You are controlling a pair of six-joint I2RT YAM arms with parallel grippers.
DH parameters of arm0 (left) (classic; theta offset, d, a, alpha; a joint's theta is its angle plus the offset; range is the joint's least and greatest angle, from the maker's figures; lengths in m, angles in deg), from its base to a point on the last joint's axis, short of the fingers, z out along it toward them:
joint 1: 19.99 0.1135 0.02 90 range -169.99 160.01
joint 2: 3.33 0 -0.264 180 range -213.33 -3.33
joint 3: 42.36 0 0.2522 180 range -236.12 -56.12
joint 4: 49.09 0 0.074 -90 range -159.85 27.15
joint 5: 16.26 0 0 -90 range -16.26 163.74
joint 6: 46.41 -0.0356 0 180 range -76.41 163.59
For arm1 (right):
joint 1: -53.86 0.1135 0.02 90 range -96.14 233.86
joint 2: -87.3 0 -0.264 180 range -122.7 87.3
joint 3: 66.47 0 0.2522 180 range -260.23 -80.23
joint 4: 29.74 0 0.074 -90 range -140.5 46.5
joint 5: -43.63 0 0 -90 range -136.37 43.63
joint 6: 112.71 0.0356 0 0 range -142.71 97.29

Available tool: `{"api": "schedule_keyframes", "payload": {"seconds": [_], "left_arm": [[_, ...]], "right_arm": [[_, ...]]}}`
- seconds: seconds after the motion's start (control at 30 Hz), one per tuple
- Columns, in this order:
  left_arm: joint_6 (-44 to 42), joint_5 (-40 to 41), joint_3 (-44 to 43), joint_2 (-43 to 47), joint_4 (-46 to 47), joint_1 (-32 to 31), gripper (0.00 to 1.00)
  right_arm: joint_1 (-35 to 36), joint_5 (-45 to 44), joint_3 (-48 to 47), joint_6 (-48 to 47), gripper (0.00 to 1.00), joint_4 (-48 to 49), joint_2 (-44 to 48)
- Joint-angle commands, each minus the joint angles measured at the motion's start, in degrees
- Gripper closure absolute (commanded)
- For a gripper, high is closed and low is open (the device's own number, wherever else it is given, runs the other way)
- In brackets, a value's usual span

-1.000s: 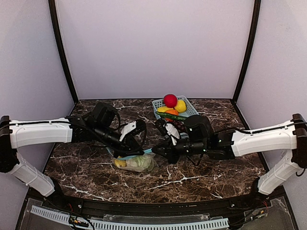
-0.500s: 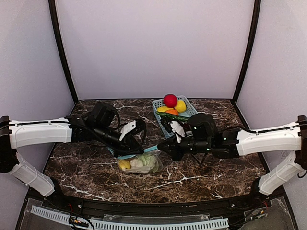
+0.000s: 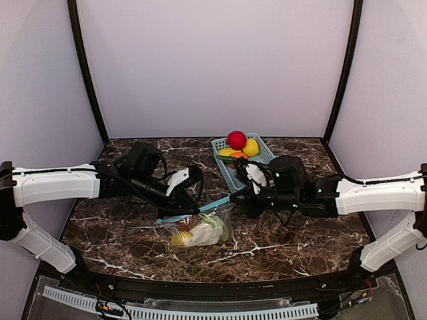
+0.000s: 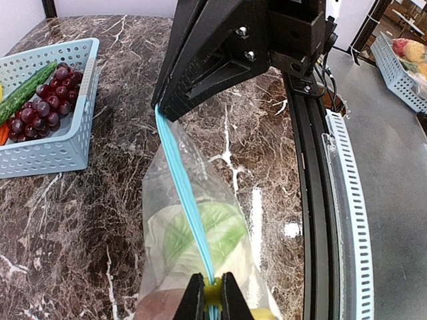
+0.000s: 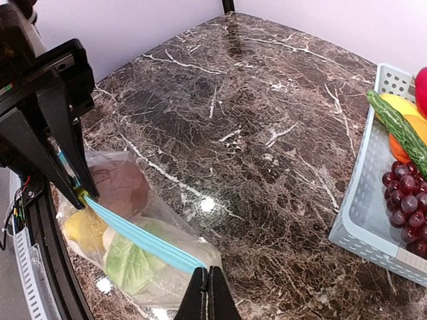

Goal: Place the food in the zip-top bag and seal the zipper
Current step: Zip the zipper of the food storage bag.

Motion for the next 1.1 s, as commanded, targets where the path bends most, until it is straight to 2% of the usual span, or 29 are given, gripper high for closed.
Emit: {"api": "schedule_keyframes", "payload": {"seconds": [0.0, 1.07], "left_arm": [[-0.65, -1.07, 0.21, 1.76, -6.10, 0.16, 0.99], [-0.74, -1.09, 0.23, 1.50, -6.27, 0.16, 0.99]], "right_arm": [[-3.42, -8.29, 0.51, 1.39, 1.00, -2.65, 1.30], [-9.75, -11.74, 0.70, 3.70, 1.00, -9.81, 3.15]]}}
